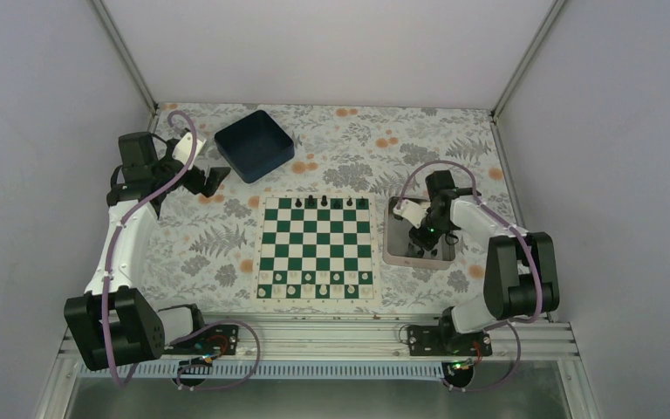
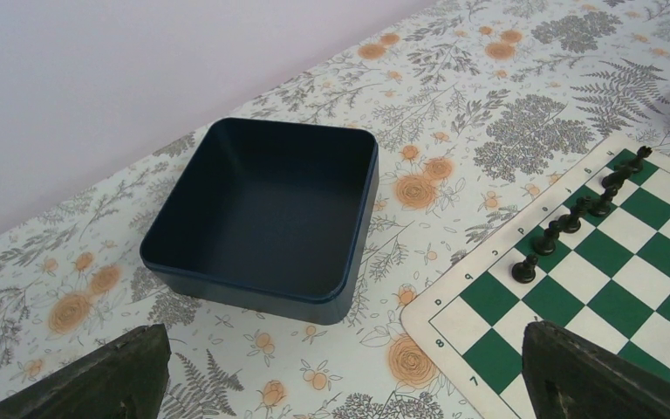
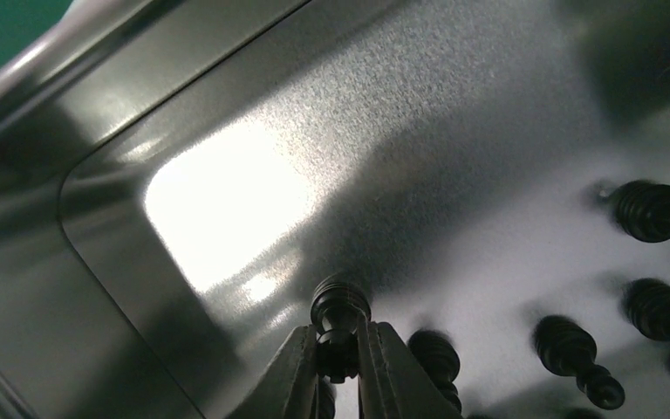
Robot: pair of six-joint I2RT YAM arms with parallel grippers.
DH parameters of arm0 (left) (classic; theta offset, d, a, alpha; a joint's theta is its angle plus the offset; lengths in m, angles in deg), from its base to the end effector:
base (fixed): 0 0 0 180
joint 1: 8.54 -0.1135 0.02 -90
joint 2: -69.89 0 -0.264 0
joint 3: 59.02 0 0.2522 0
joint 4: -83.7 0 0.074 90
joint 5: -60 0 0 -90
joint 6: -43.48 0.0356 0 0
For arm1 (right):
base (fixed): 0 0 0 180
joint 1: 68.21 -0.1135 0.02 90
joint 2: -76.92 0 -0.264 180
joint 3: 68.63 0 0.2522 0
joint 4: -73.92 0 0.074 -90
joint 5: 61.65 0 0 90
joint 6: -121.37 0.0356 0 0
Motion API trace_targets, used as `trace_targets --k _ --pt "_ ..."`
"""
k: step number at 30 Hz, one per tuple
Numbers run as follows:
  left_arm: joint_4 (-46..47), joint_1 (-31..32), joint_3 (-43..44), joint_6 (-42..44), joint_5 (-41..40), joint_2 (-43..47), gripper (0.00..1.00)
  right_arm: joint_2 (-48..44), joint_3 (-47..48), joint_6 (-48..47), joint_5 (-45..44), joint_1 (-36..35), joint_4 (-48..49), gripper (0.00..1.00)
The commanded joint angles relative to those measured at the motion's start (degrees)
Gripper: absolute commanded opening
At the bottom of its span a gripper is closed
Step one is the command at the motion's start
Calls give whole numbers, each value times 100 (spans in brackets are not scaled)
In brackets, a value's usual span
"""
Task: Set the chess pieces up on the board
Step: Pick up the chess piece from the storage box, then place the chess piece on the chessboard.
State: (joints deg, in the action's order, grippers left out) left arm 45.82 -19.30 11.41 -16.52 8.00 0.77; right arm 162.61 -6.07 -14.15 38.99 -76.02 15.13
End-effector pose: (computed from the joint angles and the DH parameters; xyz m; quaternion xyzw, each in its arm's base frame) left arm 0.2595 0.0270 0.3051 0.2854 0.8083 -0.1246 0.4997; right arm 0.2442 0.0401 0.1698 -0.4516 0.8847 0.0649 0.0963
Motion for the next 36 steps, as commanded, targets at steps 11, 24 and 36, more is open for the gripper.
trace_targets --k 11,24,36 --pt "89 -18 -46 58 143 115 100 -281 1528 122 0 -324 -1191 4" --pt "306 -91 -67 -189 -518 266 100 1866 5279 451 516 -2063 -1225 4" --pt "372 -152 -103 -249 -589 318 100 4586 7739 542 466 -3612 -953 4"
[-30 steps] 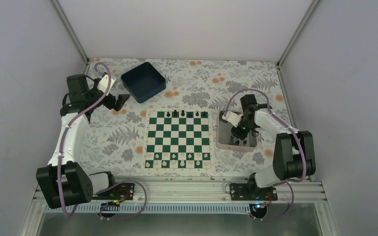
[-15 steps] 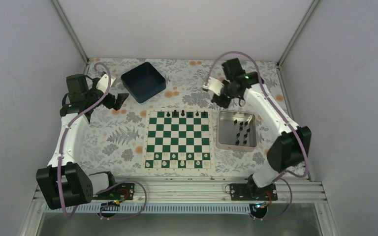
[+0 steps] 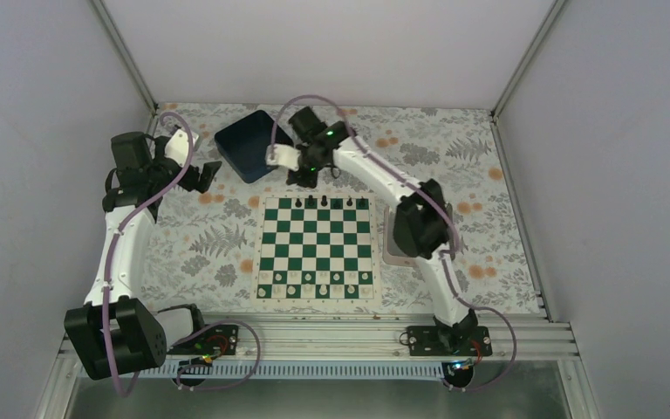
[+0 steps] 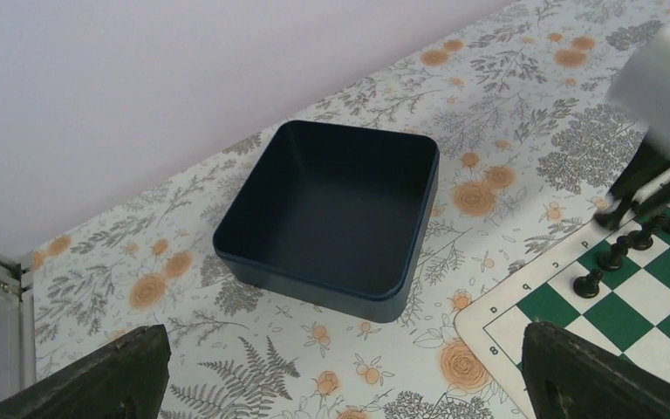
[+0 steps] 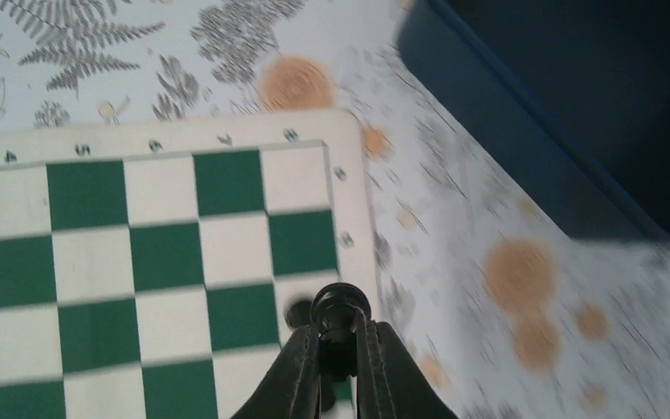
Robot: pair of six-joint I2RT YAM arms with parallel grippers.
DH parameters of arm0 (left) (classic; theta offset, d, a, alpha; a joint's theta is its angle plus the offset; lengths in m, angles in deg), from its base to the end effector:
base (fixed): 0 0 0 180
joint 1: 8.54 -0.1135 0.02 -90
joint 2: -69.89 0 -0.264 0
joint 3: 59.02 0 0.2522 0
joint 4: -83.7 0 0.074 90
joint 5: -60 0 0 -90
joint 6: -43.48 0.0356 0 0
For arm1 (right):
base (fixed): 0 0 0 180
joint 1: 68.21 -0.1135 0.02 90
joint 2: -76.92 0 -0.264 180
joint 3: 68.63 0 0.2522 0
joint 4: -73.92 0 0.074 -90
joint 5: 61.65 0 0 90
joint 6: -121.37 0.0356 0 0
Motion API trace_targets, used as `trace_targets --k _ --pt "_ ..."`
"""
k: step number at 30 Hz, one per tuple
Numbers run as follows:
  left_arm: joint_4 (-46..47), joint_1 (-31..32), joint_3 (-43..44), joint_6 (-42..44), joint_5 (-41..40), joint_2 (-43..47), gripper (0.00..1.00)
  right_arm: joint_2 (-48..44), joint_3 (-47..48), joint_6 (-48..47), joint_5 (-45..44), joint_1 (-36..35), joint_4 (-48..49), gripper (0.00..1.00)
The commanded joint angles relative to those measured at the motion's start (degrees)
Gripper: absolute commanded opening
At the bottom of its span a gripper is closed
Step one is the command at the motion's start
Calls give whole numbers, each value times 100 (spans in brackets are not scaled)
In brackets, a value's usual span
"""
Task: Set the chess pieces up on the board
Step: Place the chess piece on the chessboard.
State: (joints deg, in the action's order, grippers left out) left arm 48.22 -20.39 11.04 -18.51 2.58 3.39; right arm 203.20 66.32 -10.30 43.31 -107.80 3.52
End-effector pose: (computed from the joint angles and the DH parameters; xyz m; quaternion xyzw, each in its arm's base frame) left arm 0.2532 0.0335 0.3163 0.2528 0.8117 -0.0717 0.5216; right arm 0.3616 0.3110 0.2689 -0.6502 0.7090 0.1218 0.2444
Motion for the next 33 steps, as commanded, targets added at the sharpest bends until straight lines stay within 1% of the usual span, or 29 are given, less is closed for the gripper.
trace_targets --k 1,3,5,8,14,21,33 --pt "135 -52 -72 -50 -41 57 100 696 630 159 -80 -556 277 4" --pt "125 -69 -75 -42 -9 45 100 1096 948 165 -310 -743 316 4" --pt "128 -74 -83 -41 15 43 100 1331 1069 183 -526 -879 389 5" --pt "150 -93 -107 -37 37 39 100 1551 1112 244 -957 -965 593 5" --pt "141 -130 -119 -26 122 32 100 1794 1204 248 -1214 -971 538 5" --pt "127 -174 -119 -15 191 45 100 1861 1169 251 -1320 -971 607 5" --pt "98 -221 -119 2 320 35 100 1974 1220 238 -1151 -984 558 5"
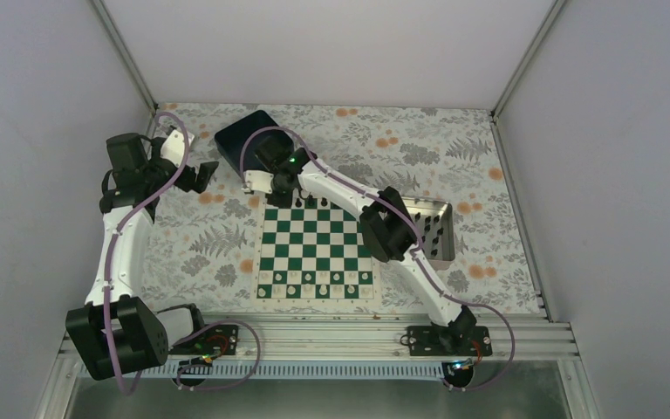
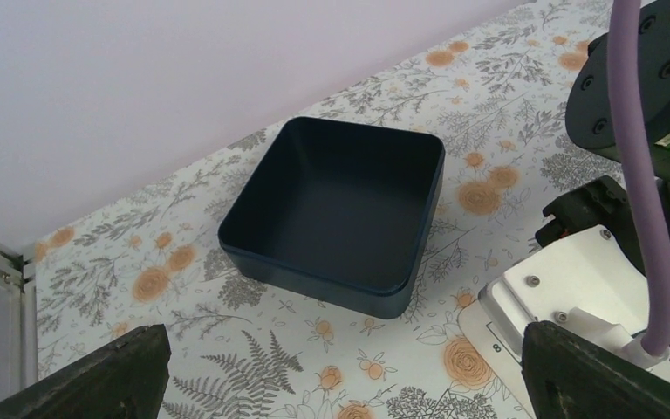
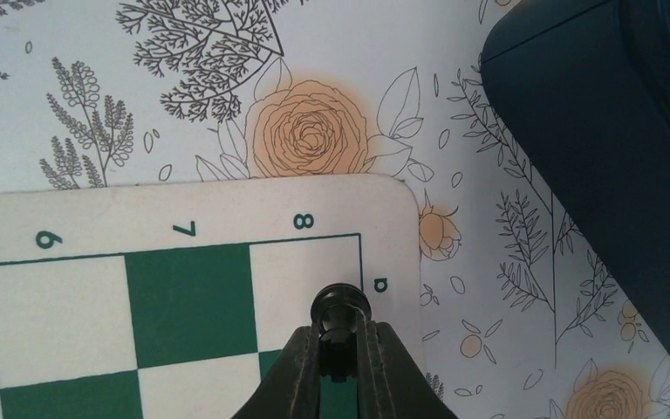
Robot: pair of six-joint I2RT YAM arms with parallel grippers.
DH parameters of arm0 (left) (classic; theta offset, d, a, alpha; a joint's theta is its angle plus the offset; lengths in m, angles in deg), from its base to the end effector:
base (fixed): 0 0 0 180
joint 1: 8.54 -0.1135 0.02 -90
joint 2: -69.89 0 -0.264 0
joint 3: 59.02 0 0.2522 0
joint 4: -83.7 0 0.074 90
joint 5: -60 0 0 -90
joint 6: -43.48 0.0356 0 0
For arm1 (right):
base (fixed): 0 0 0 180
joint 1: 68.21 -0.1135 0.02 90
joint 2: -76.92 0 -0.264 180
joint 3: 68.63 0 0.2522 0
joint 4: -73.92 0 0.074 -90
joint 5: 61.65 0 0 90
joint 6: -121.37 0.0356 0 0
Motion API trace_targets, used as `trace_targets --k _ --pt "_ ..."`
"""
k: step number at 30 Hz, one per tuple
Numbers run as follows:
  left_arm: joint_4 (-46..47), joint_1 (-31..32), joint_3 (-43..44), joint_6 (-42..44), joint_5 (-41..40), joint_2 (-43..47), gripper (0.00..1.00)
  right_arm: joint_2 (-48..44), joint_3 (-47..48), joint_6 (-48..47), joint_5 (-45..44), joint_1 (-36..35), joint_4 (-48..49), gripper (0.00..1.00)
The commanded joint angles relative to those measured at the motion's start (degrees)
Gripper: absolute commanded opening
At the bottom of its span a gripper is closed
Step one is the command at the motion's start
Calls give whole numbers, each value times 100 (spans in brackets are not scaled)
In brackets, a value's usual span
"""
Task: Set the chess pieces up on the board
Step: Place the chess piece on the chessboard.
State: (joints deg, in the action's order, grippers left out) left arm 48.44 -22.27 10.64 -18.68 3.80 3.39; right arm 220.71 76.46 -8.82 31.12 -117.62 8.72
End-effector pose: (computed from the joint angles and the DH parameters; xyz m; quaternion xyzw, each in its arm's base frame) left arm 0.2517 0.0411 0.3145 0.2425 0.8136 -0.0735 0.5233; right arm 0.3457 0.4061 0.1768 -0.6901 0.6872 0.0416 0.2231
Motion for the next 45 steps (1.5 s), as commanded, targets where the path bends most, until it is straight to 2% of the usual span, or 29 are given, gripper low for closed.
trace_targets --k 1,18,45 --pt "77 -33 -73 20 204 38 100 235 223 84 68 -6 31 5" --pt "59 -36 -70 33 241 1 100 318 231 70 224 -62 -128 5" --pt "86 -50 -62 20 206 6 100 -417 -280 178 67 -110 132 4"
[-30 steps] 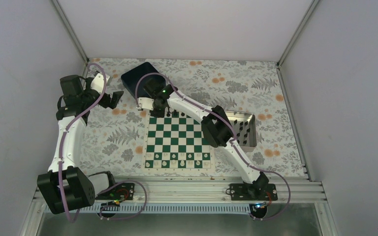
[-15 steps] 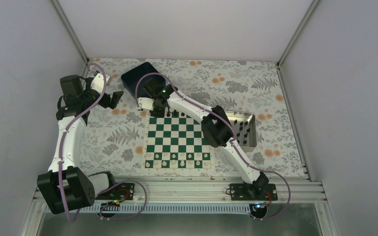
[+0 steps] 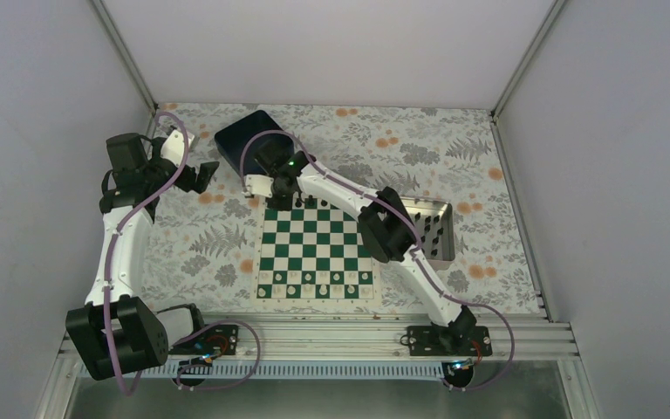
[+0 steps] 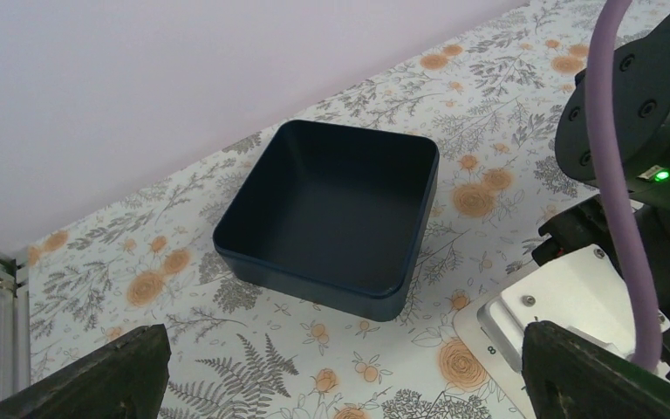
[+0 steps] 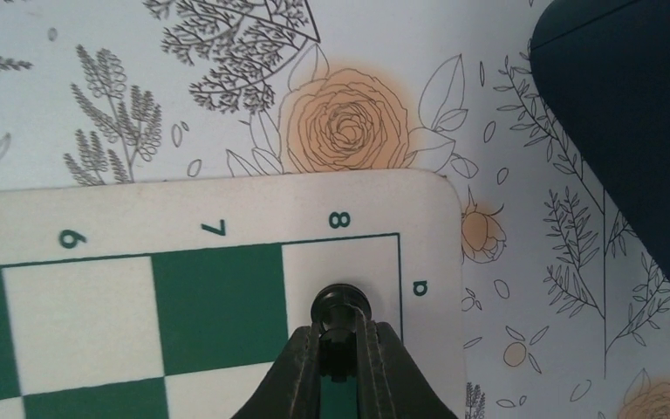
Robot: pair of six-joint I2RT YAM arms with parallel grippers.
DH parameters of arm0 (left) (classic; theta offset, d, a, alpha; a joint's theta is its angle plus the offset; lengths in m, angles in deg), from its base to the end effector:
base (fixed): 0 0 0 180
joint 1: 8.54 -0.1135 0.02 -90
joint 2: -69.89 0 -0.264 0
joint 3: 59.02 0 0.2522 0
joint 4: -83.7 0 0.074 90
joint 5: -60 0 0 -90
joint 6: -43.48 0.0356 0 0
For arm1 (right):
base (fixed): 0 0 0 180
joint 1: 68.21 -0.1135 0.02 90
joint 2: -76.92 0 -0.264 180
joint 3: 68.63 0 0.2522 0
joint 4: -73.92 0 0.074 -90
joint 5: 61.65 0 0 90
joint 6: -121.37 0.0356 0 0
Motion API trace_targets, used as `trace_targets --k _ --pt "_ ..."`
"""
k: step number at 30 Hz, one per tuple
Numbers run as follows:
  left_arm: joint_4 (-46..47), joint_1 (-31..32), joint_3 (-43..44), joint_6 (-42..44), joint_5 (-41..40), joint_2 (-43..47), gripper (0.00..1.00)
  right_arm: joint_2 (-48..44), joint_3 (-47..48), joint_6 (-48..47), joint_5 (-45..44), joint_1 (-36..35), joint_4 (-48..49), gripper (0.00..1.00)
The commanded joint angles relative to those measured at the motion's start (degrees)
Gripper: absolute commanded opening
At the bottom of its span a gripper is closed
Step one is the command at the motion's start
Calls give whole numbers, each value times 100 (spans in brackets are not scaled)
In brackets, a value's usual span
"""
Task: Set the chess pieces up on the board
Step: Place the chess piece on the chessboard.
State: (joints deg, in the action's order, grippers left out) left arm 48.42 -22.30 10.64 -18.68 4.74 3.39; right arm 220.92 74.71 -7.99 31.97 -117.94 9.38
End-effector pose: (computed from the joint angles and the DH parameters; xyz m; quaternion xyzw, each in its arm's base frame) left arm 0.2515 0.0407 0.3146 0.2457 0.8112 -0.0802 0.5245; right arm 0.3420 0.4071 0.1663 -0.6896 0.6910 0.0501 0.2110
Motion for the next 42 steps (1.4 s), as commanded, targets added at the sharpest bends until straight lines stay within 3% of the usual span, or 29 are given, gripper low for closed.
trace_targets --k 1,42 --pt "93 -48 -62 17 113 11 100 -460 -120 93 -11 -79 68 4" --pt "78 -57 -80 55 191 -19 100 15 0 33 -9 -102 -29 5"
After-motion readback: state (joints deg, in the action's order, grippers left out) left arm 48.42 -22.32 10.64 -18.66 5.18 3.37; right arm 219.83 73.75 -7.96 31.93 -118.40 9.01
